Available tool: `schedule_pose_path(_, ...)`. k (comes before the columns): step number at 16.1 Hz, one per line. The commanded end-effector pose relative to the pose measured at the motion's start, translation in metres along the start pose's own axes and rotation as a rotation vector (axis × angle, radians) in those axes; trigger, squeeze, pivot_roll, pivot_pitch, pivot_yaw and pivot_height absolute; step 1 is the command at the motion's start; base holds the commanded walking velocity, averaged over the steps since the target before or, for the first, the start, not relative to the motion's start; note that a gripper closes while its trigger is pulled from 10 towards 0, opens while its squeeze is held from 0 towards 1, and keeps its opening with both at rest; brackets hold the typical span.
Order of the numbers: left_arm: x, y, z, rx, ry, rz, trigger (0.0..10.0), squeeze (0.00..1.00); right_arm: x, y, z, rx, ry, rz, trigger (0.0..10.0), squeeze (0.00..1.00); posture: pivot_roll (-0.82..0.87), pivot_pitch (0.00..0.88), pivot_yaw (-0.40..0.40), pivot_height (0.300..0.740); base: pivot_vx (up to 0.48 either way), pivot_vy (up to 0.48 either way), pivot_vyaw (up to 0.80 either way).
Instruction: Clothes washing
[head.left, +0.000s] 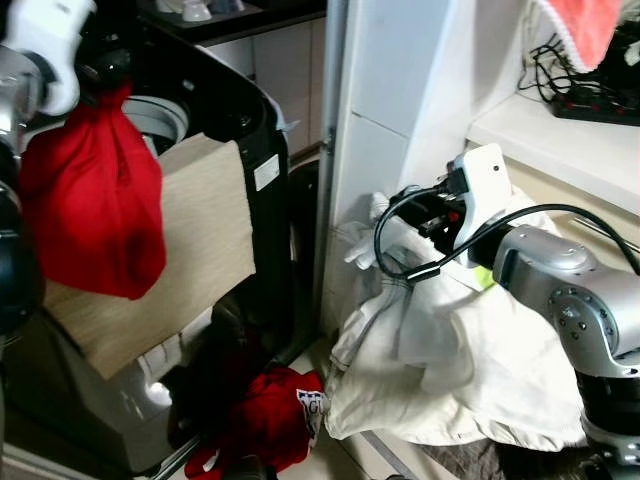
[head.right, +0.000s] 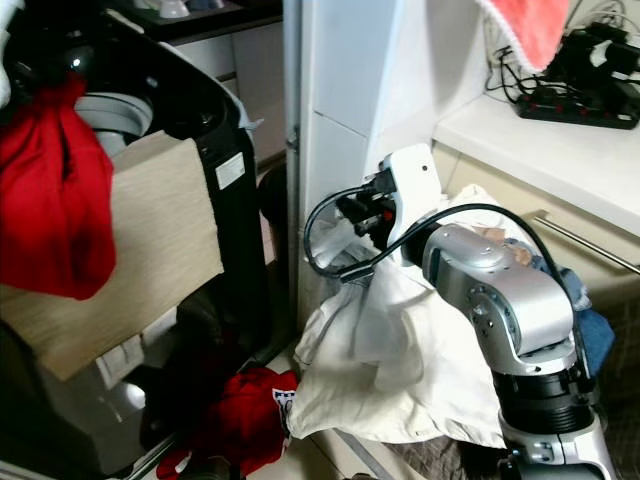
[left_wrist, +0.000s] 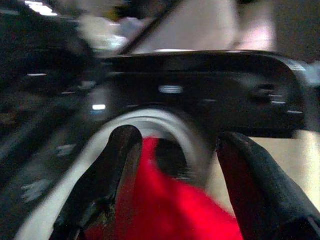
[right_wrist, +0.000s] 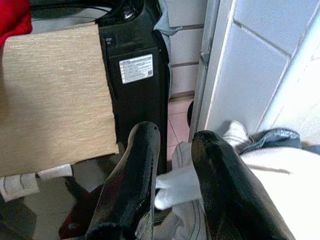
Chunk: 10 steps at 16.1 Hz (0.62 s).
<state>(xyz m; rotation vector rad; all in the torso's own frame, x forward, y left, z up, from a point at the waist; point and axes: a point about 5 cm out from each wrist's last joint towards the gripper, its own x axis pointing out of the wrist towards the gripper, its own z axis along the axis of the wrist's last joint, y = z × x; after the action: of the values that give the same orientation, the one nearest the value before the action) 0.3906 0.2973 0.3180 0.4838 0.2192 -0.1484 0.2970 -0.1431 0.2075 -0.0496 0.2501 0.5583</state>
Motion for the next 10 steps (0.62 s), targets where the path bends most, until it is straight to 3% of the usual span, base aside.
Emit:
schedule_pose_path(1, 0.001, -0.003, -0.007, 0.018, 0.032, -0.024, 10.0, 0.00, -0.001, 0.003, 0.001, -0.005, -0.001, 0.011, 10.0, 0.00, -0.11, 0.000, 0.028, 0.740, 0.000, 0.000, 0.00)
schedule_pose_path(2, 0.000, 0.001, -0.012, 0.081, 0.063, 0.026, 10.0, 0.00, -0.002, 0.004, 0.001, -0.003, -0.006, 0.023, 10.0, 0.00, -0.11, 0.000, 0.028, 0.740, 0.000, 0.000, 0.00)
schedule_pose_path(3, 0.000, 0.002, -0.009, 0.062, 0.028, 0.047, 10.0, 0.00, -0.002, 0.003, 0.001, -0.012, -0.012, 0.022, 10.0, 0.00, -0.11, 0.000, 0.028, 0.740, 0.000, 0.000, 0.00)
schedule_pose_path(4, 0.004, -0.012, 0.023, -0.052, -0.218, -0.066, 10.0, 0.00, -0.004, -0.015, -0.002, -0.018, -0.010, -0.117, 10.0, 0.00, -0.11, 0.000, 0.025, 0.740, 0.000, 0.000, 0.00)
schedule_pose_path(6, 0.008, -0.035, 0.048, -0.147, -0.425, -0.204, 10.0, 0.00, -0.006, -0.038, -0.011, -0.004, 0.009, -0.297, 10.0, 0.03, -0.12, 0.000, 0.023, 0.740, 0.000, 0.000, 0.00)
schedule_pose_path(7, 0.011, -0.049, 0.055, -0.182, -0.496, -0.267, 10.0, 0.00, -0.008, -0.048, -0.016, -0.009, 0.023, -0.369, 10.0, 0.67, -0.12, 0.000, 0.021, 0.740, 0.000, 0.000, 0.00)
schedule_pose_path(8, 0.015, -0.082, 0.063, -0.151, -0.623, -0.316, 10.0, 0.00, -0.013, -0.063, -0.024, -0.015, 0.038, -0.473, 10.0, 1.00, -0.12, 0.000, 0.021, 0.740, 0.000, 0.000, 0.00)
schedule_pose_path(10, 0.022, -0.109, 0.056, -0.101, -0.618, -0.239, 10.0, 0.00, -0.018, -0.073, -0.028, 0.007, 0.029, -0.535, 10.0, 1.00, -0.12, 0.000, 0.021, 0.740, 0.000, 0.000, 0.00)
